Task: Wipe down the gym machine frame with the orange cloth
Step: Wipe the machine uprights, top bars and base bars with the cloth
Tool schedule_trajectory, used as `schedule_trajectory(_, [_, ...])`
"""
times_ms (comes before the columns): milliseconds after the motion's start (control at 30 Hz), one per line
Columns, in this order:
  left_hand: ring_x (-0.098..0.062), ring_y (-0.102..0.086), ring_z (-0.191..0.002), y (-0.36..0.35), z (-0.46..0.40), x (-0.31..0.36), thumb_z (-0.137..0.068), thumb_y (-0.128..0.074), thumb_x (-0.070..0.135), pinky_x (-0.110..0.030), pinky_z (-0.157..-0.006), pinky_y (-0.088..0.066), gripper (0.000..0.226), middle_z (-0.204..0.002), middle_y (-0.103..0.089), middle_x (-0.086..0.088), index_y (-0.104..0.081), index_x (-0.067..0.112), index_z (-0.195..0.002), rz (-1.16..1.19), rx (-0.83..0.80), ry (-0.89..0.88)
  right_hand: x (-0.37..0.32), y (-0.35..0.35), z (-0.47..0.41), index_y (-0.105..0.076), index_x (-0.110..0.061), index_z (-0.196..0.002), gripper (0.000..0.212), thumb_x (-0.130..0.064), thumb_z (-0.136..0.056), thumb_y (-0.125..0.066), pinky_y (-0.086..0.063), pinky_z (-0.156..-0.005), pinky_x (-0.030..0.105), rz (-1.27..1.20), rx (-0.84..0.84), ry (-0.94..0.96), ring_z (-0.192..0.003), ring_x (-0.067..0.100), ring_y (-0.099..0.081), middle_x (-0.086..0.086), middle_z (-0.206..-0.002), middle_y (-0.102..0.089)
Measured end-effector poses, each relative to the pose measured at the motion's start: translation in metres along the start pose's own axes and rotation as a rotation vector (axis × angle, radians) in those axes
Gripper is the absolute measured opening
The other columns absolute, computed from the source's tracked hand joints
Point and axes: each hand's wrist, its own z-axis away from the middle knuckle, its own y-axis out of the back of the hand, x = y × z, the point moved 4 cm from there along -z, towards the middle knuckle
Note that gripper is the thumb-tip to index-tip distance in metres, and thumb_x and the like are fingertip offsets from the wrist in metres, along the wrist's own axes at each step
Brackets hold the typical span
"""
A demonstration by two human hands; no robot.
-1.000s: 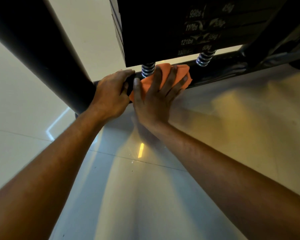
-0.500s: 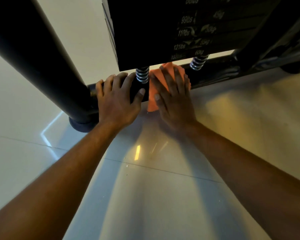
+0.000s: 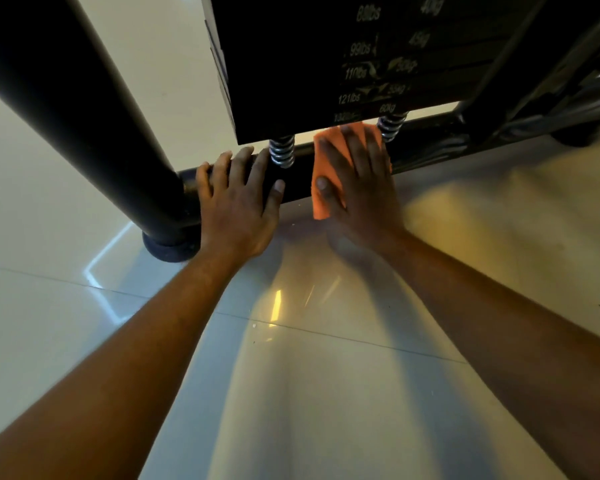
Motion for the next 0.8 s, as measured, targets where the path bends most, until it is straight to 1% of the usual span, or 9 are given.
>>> schedule_trajectory(133, [-0.036,-0.003,-0.166,-0.004,0.028,0.022,-0.112,-0.024,0.059,-0.06,-0.133,0.0,0.077,-0.179,-0.01,-0.015,-0.013,0.012,-0.172,-0.014,-0.04,-0.022,-0.012,0.006,0.003,-0.028,-0.027,-0.172,0.062,-0.046,-0.116,-0.044,-0.012,-0.134,0.061,-0.12,-0.051,-0.112,-0.169,0.03,0.001,0.002,-0.182,-0.013])
schedule_trajectory(200, [-0.034,0.007,-0.166,-0.007,0.043,0.033,-0.113,-0.024,0.057,-0.061,-0.132,0.002,0.075,-0.18,0.002,-0.016,-0.01,0.014,-0.173,-0.006,-0.068,-0.065,-0.007,0.011,0.005,-0.035,-0.025,-0.17,0.059,-0.042,-0.115,-0.044,-0.023,-0.132,0.062,-0.134,-0.079,-0.086,-0.169,0.03,-0.004,0.003,-0.181,-0.019])
schedule_trajectory(267, [-0.032,0.01,-0.166,-0.012,0.057,0.041,-0.114,-0.025,0.055,-0.063,-0.132,0.003,0.07,-0.18,0.006,-0.015,-0.013,0.018,-0.173,-0.02,-0.116,-0.119,-0.001,0.021,0.009,-0.046,-0.024,-0.165,0.054,-0.038,-0.113,-0.045,-0.041,-0.125,0.055,-0.135,-0.07,-0.053,-0.167,0.029,-0.02,0.002,-0.177,-0.032])
schedule_trajectory(300, [-0.031,0.006,-0.167,-0.015,0.062,0.045,-0.114,-0.024,0.055,-0.063,-0.132,0.002,0.069,-0.18,0.002,-0.014,-0.015,0.02,-0.172,-0.021,-0.148,-0.15,0.001,0.027,0.013,-0.052,-0.024,-0.162,0.053,-0.038,-0.112,-0.045,-0.049,-0.118,0.051,-0.147,-0.068,-0.053,-0.164,0.028,-0.029,0.002,-0.174,-0.038])
schedule_trajectory(367, [-0.028,-0.007,-0.166,-0.018,0.067,0.055,-0.113,-0.023,0.055,-0.061,-0.133,-0.003,0.068,-0.179,-0.013,-0.011,-0.02,0.021,-0.171,0.029,-0.211,-0.209,0.005,0.038,0.022,-0.057,-0.025,-0.158,0.051,-0.039,-0.11,-0.045,-0.056,-0.105,0.047,-0.174,-0.075,-0.067,-0.157,0.026,-0.042,0.0,-0.171,-0.044])
schedule_trajectory(433, [-0.028,-0.021,-0.163,-0.017,0.064,0.066,-0.112,-0.025,0.056,-0.058,-0.133,-0.011,0.068,-0.175,-0.028,-0.009,-0.026,0.02,-0.17,0.1,-0.241,-0.246,0.013,0.047,0.034,-0.059,-0.026,-0.157,0.047,-0.038,-0.112,-0.049,-0.058,-0.098,0.044,-0.163,-0.065,-0.081,-0.151,0.025,-0.05,-0.002,-0.17,-0.046])
schedule_trajectory(500, [-0.029,-0.029,-0.159,-0.016,0.055,0.078,-0.111,-0.027,0.055,-0.055,-0.132,-0.016,0.067,-0.171,-0.035,-0.009,-0.03,0.02,-0.168,0.145,-0.225,-0.253,0.03,0.052,0.048,-0.058,-0.029,-0.157,0.045,-0.035,-0.113,-0.051,-0.057,-0.093,0.041,-0.159,-0.045,-0.143,-0.147,0.024,-0.054,-0.004,-0.169,-0.047])
schedule_trajectory(667, [-0.033,-0.041,-0.151,-0.015,0.01,0.113,-0.11,-0.036,0.045,-0.053,-0.128,-0.024,0.061,-0.162,-0.046,-0.012,-0.041,0.016,-0.163,0.177,-0.131,-0.276,0.077,0.062,0.066,-0.052,-0.033,-0.161,0.047,-0.041,-0.115,-0.048,-0.057,-0.101,0.046,-0.148,-0.004,-0.304,-0.149,0.025,-0.052,0.0,-0.172,-0.042])
schedule_trajectory(800, [-0.04,-0.048,-0.143,-0.018,-0.043,0.127,-0.11,-0.041,0.039,-0.056,-0.127,-0.028,0.056,-0.153,-0.053,-0.019,-0.049,0.007,-0.155,0.165,-0.013,-0.255,0.092,0.068,0.041,-0.05,-0.031,-0.163,0.048,-0.039,-0.116,-0.049,-0.056,-0.098,0.045,-0.224,0.117,-0.37,-0.142,0.03,-0.058,0.001,-0.171,-0.044])
